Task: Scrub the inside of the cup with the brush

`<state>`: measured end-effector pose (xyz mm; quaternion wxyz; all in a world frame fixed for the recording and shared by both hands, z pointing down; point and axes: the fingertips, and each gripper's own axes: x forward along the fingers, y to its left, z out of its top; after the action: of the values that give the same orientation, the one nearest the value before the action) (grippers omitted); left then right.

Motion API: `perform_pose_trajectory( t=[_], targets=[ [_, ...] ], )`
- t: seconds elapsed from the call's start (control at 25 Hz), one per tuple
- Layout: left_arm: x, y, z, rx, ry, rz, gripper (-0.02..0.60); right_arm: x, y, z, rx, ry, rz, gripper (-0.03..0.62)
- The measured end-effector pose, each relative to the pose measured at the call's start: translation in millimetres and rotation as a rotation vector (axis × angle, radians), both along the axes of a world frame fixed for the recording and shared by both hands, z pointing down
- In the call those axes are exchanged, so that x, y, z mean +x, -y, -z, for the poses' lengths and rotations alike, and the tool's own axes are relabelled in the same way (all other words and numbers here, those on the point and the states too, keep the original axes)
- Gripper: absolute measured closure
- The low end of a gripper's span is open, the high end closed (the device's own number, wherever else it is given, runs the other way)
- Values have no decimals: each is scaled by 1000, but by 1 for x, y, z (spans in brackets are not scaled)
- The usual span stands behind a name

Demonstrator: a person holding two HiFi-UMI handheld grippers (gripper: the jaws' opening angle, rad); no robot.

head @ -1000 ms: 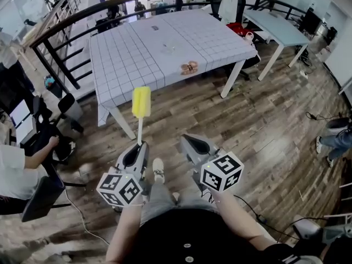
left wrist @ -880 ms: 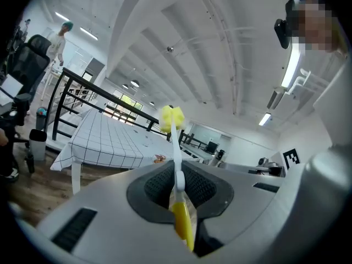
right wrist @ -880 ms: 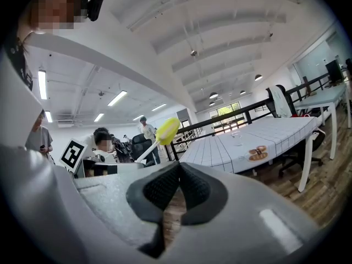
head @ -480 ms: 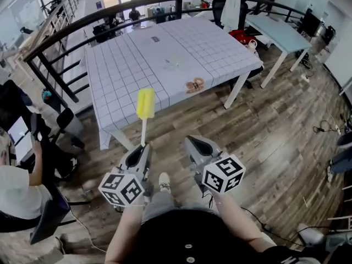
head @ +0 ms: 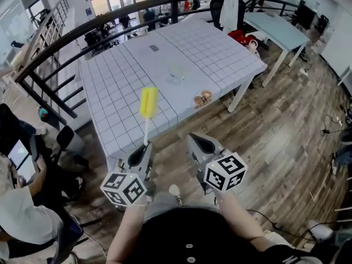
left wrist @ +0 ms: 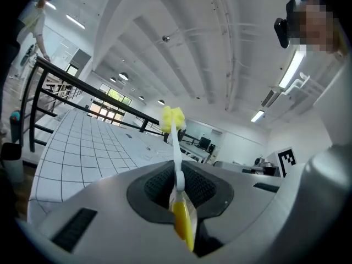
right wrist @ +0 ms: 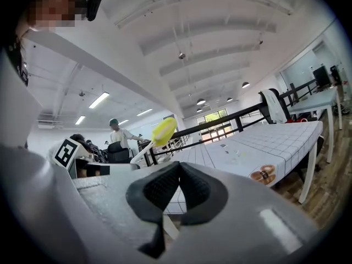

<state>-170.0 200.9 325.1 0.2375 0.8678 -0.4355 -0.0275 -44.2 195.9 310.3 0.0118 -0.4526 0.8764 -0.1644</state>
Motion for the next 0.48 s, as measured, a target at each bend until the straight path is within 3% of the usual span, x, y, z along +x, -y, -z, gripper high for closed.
perform_pose_trajectory(
  t=[0.28,0.48],
  targets=[
    [-13,48,-6,-17,-11,-41,534,-14,42,-6,-17,-17,-42,595],
    [-13,54,-17,-43,-33,-64,534,-11,45,-16,-47,-36,-70,595]
  ],
)
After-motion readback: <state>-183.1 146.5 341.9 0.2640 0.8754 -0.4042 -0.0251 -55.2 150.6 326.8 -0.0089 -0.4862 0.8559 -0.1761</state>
